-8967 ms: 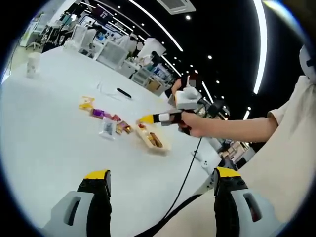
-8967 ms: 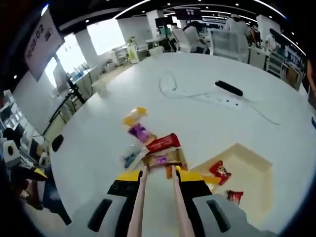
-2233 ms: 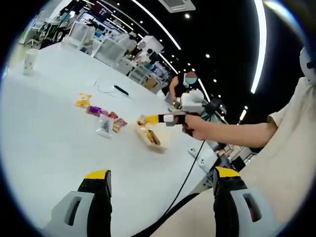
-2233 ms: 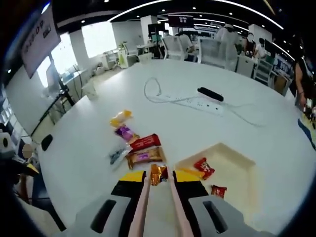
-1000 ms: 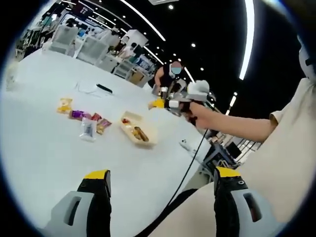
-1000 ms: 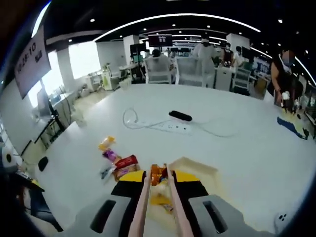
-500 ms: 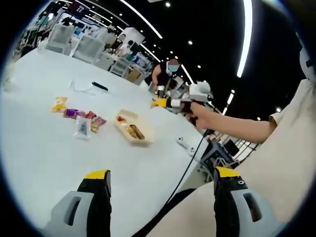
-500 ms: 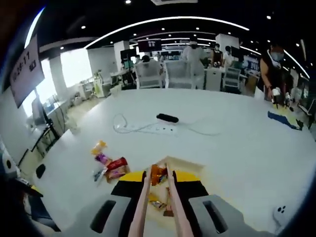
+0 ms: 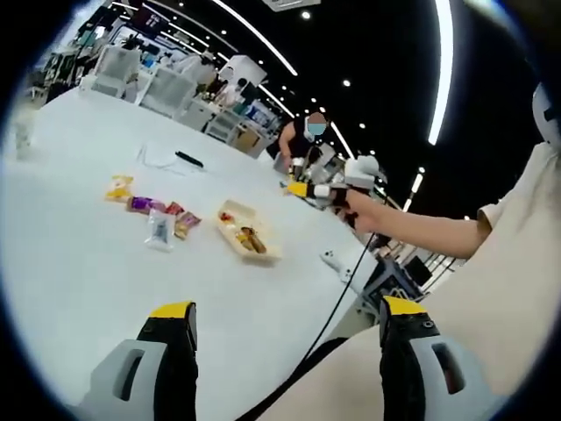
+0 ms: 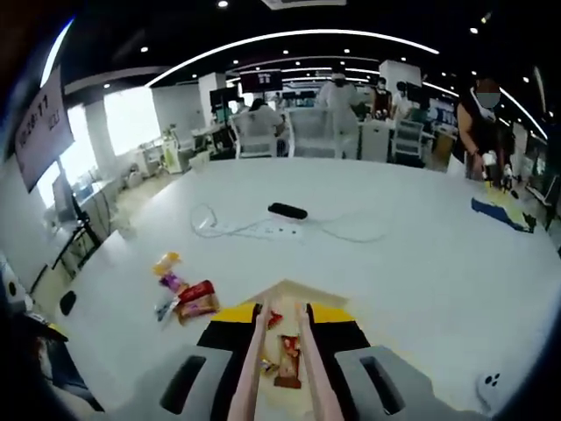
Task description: Place the target food into the container with the food tongs after gripping and lifting it, then release it inside without dropping or visibly crushing the food.
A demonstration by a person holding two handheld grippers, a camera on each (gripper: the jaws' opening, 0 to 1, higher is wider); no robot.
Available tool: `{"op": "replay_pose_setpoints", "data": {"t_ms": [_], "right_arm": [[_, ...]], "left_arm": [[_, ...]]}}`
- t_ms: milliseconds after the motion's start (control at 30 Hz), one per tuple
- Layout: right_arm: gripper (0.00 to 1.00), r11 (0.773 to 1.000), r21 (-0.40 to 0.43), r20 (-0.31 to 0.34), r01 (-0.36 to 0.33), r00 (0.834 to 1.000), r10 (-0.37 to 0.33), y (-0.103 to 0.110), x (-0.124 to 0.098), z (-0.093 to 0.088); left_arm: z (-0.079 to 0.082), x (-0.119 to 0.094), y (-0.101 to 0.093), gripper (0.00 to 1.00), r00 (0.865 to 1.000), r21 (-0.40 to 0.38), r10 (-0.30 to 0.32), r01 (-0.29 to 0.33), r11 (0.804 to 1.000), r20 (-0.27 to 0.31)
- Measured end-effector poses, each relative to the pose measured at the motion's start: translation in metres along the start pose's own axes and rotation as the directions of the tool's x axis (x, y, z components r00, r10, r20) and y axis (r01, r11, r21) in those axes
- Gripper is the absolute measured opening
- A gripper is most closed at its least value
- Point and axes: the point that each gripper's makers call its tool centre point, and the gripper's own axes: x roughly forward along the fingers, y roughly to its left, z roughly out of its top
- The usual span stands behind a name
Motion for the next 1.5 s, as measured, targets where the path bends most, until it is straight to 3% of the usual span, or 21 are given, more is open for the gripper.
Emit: {"op": "replay_pose_setpoints", "data": {"t_ms": [667, 1000, 1267, 1500], "right_arm": [[0.24, 0.998, 0.025, -0.044, -0.055, 0.997, 0.056, 0.011, 0.007, -0.013], [0.26, 0.994, 0.019, -0.077, -0.109, 0.991, 0.111, 0.033, 0.018, -0.021], [0.27, 0.980, -0.075, -0.139, -0.183, 0.975, 0.171, 0.063, 0.029, -0.029], [0.28, 0.962, -0.159, -0.178, -0.224, 0.964, 0.195, 0.076, 0.038, -0.029]], "left_arm": [[0.000, 0.003, 0.000, 0.85, 1.000, -0.003, 0.004, -0.004, 1.000, 0.010], [-0.001, 0.000, 0.004, 0.85, 1.000, -0.015, 0.019, -0.018, 1.000, 0.020], [-0.002, -0.001, 0.009, 0.85, 0.999, -0.026, 0.032, -0.031, 0.999, 0.029], [-0.002, -0.005, 0.013, 0.85, 0.997, -0.041, 0.047, -0.045, 0.998, 0.053]]}}
